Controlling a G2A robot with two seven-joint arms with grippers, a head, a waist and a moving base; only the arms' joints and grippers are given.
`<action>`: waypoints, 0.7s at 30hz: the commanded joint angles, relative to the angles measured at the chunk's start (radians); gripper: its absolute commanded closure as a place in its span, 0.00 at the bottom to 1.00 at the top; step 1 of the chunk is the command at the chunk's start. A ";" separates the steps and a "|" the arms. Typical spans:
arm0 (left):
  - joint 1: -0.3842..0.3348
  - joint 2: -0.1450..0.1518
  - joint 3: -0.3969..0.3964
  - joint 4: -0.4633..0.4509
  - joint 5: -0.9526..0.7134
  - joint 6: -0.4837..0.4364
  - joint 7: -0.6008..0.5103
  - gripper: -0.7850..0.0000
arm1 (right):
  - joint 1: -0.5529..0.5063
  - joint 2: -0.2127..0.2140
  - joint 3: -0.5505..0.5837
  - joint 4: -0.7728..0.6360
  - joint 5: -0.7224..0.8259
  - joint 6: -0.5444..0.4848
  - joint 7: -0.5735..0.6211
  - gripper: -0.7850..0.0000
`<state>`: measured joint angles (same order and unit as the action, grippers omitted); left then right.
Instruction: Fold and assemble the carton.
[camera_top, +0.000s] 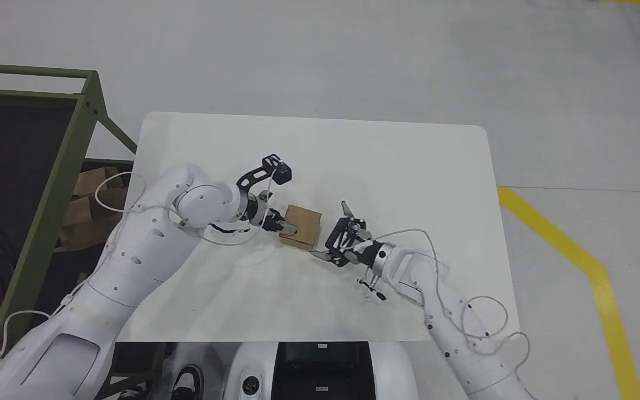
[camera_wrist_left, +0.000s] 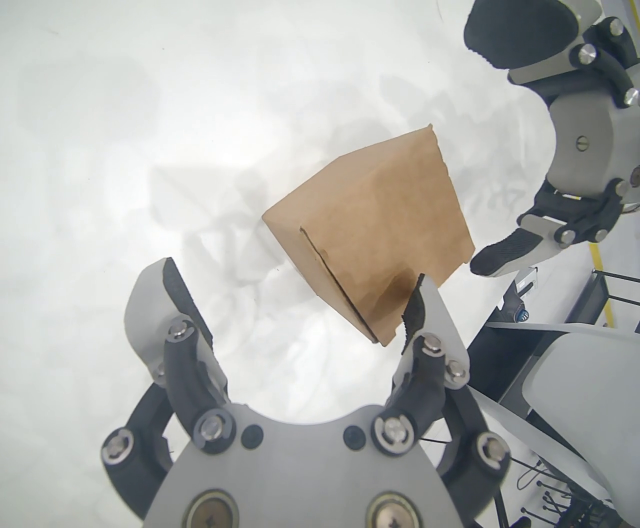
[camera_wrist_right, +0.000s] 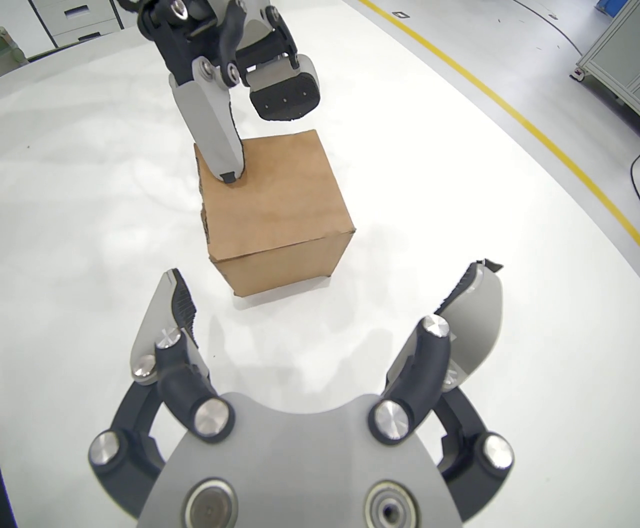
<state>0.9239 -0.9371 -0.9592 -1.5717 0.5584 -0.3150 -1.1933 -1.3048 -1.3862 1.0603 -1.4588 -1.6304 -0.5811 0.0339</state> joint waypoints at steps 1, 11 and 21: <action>-0.004 -0.002 0.006 0.002 0.002 0.002 -0.001 0.05 | 0.024 -0.005 -0.024 0.035 0.002 0.011 -0.010 0.00; -0.014 -0.005 0.016 0.010 0.003 0.006 -0.006 0.05 | 0.125 -0.020 -0.108 0.152 -0.014 -0.010 -0.067 0.00; -0.016 -0.006 0.022 0.009 0.005 0.001 -0.006 0.05 | 0.202 -0.017 -0.134 0.257 -0.024 -0.097 -0.208 0.00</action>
<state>0.9089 -0.9434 -0.9379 -1.5627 0.5626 -0.3134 -1.1983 -1.1112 -1.4019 0.9320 -1.2123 -1.6530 -0.6762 -0.1677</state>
